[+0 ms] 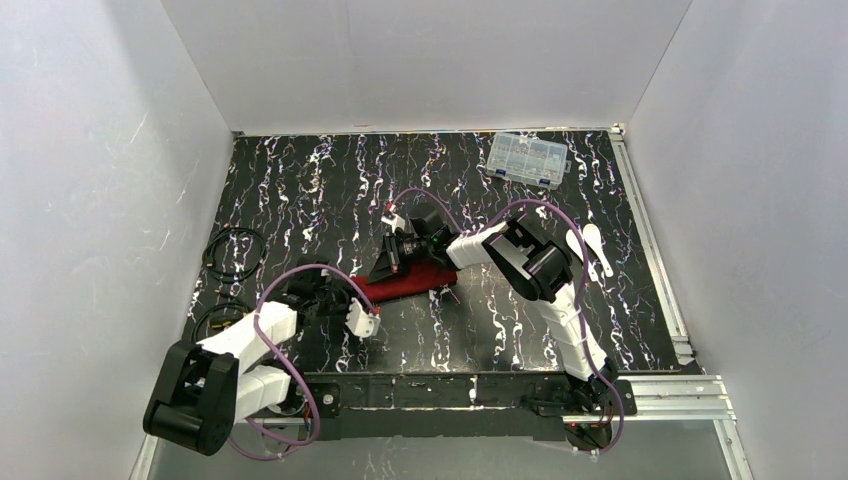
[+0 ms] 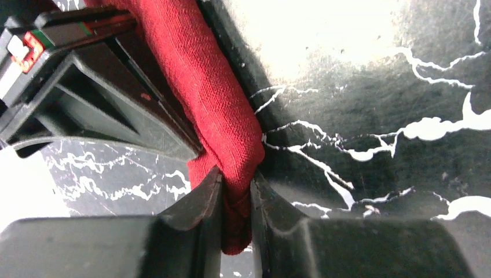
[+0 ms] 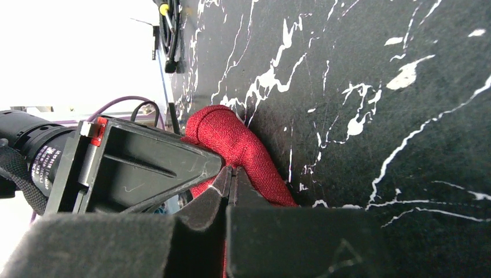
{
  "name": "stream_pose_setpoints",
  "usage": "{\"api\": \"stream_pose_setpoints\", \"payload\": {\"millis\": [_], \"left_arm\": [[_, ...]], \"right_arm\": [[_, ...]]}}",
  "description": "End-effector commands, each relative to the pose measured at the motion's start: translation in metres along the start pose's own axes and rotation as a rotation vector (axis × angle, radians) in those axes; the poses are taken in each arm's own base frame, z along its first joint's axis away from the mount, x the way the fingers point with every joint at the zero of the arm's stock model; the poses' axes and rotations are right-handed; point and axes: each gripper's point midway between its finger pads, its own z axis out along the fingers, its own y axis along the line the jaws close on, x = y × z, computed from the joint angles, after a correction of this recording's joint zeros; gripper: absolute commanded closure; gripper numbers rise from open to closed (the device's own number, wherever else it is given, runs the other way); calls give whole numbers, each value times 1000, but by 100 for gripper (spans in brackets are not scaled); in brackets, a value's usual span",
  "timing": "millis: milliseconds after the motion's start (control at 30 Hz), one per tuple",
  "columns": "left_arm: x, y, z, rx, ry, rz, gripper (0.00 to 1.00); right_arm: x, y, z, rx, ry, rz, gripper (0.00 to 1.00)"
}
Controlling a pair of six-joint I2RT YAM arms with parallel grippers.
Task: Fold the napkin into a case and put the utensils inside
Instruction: Turn over the smaller rectangle-folded napkin at the center of the board.
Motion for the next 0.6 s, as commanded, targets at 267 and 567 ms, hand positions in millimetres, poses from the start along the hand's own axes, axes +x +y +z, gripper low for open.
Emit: {"api": "stream_pose_setpoints", "payload": {"millis": [267,567], "left_arm": [[-44,8,-30,98,-144,-268,100],[-80,28,-56,196,-241,-491,100]], "right_arm": [[29,-41,-6,107,63,76,99],[-46,0,-47,118,-15,-207,88]]}}
